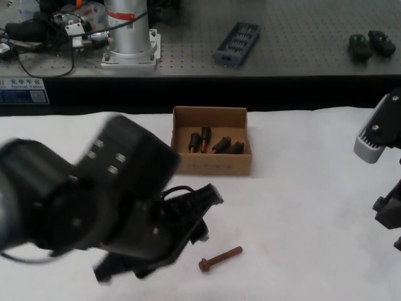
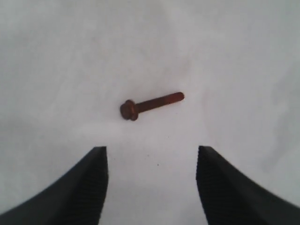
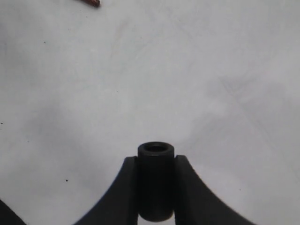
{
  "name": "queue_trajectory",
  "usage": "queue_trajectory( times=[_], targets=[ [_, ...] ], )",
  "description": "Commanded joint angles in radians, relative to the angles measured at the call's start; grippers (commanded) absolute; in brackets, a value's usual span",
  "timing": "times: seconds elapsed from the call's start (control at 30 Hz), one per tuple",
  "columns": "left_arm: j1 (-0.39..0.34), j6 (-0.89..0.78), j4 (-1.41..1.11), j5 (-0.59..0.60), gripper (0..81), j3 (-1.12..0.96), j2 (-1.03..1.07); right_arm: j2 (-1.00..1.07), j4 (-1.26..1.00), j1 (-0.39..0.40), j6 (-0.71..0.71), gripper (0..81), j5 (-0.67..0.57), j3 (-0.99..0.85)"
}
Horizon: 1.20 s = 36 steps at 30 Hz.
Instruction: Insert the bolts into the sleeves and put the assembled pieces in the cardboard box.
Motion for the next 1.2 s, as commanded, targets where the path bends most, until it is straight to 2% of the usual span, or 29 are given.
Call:
queue_trajectory(
  times=[0.0, 0.13, 0.23, 0.37, 0.57, 0.7, 1.17],
  targets=[
    [-0.006, -0.243, -0.007, 0.01, 33.1, -0.002, 0.046, -0.016, 0.002, -0.007, -0.002, 2.6, -0.016, 0.0],
    [-0.01, -0.434, -0.095, 0.066, 27.6, -0.004, 0.104, -0.016, -0.011, -0.007, 0.001, 2.6, -0.016, 0.0],
    [-0.022, -0.5, -0.198, 0.079, 24.7, -0.006, 0.133, -0.016, -0.019, -0.007, 0.001, 2.6, -0.016, 0.0],
    [-0.047, -0.565, -0.217, 0.071, 21.4, -0.024, 0.177, -0.016, -0.026, -0.007, 0.001, 2.6, -0.016, 0.0],
    [-0.058, -0.62, -0.208, 0.083, 20.9, -0.032, 0.225, -0.016, -0.026, -0.007, 0.001, 2.6, -0.016, 0.0],
    [-0.058, -0.681, -0.168, 0.033, 16.4, -0.032, 0.229, -0.016, -0.026, -0.007, 0.001, 2.6, -0.016, 0.0],
    [-0.054, -0.667, -0.172, -0.003, 15.9, -0.032, 0.234, -0.016, -0.047, -0.007, 0.01, 2.6, -0.019, 0.0]
  ],
)
